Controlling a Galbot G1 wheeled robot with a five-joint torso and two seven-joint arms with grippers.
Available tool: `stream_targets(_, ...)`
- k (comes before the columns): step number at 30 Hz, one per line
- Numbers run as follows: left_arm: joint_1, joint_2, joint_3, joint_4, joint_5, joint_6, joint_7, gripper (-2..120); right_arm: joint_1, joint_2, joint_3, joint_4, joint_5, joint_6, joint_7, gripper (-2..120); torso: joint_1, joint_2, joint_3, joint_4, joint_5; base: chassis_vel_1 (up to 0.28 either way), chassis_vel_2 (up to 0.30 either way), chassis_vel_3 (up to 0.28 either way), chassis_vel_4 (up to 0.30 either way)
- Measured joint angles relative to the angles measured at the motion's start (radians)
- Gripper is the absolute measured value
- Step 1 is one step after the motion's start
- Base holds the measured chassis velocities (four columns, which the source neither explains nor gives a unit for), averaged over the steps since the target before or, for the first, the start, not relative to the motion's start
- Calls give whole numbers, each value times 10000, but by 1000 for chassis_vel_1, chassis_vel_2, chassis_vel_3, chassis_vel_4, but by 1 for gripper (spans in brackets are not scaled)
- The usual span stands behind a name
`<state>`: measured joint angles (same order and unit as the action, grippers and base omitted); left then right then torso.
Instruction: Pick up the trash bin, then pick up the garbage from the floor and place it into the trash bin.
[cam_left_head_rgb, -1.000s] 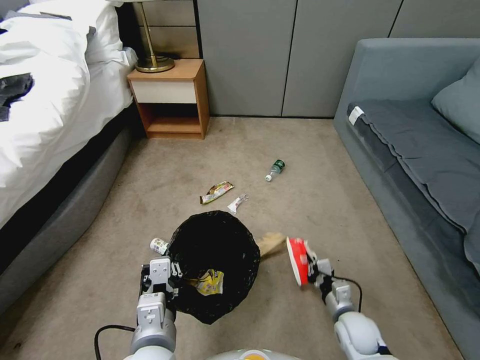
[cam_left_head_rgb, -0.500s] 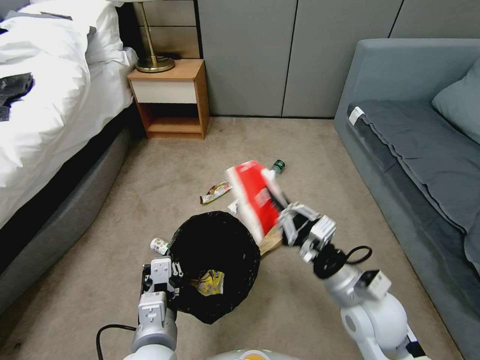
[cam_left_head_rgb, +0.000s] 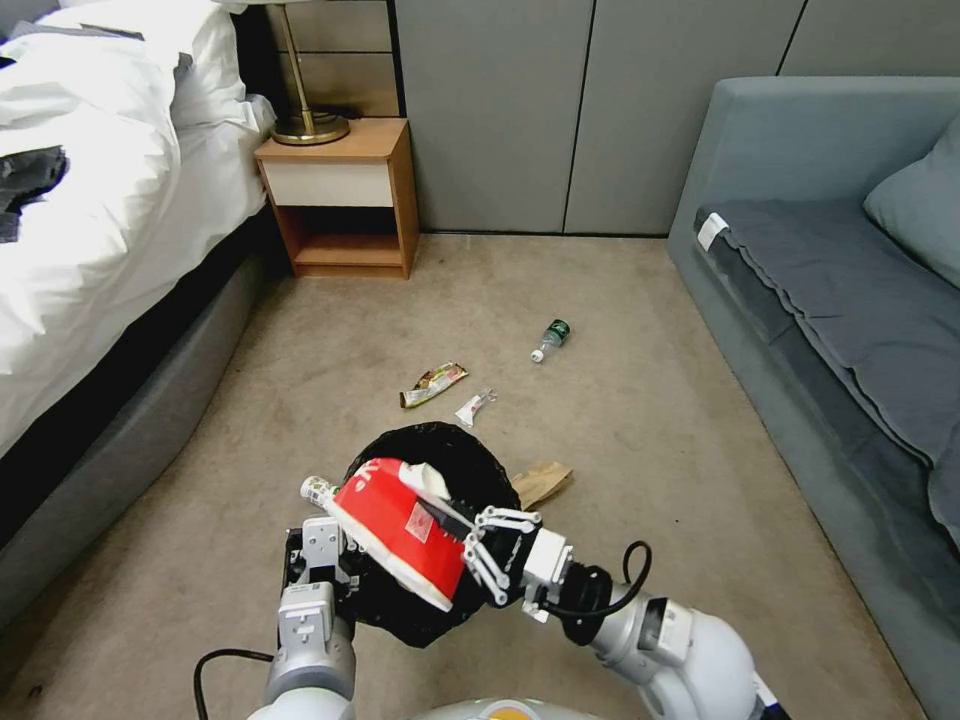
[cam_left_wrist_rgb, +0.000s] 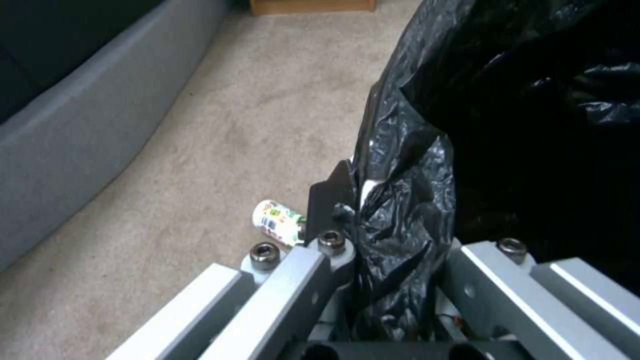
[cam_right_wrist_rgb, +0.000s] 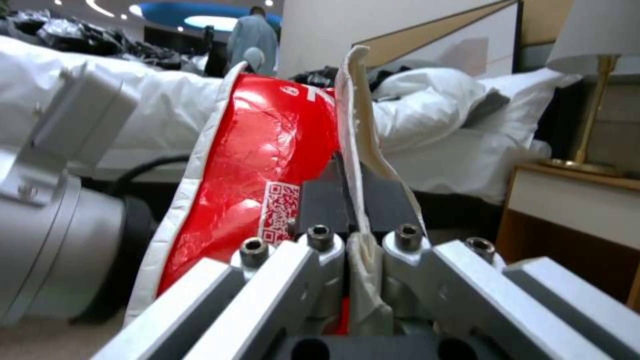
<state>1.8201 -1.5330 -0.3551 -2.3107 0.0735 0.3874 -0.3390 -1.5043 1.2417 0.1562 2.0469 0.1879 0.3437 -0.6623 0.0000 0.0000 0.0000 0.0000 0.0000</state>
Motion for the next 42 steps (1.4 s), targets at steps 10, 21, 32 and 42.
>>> stream_targets(10, -4, 41, 113, 12, 19, -11, 10, 3, -94, 107, -7, -290, -233, 41, 70, 0, 0, 0, 0, -1, -1, 0, 0, 0, 0)
stream_targets(21, 156, 27, 150, -16, 161, -73, 18, 3, 93, 163, 253, -369, -155, 60, 233, 0, 0, 0, 0, 0, 0, 0, 0, 0, 0)
stream_targets(32, 212, 52, 160, -82, 210, -93, 28, 3, 314, 178, 515, -862, -90, 49, 507, 0, 0, -1, 0, 0, 0, 0, 0, 0, 0)
stream_targets(42, 187, 65, 105, -163, 168, -93, 38, 3, 226, 150, 448, -951, -386, 29, 790, 18, 0, 0, 0, 0, 0, 0, 0, 0, 0)
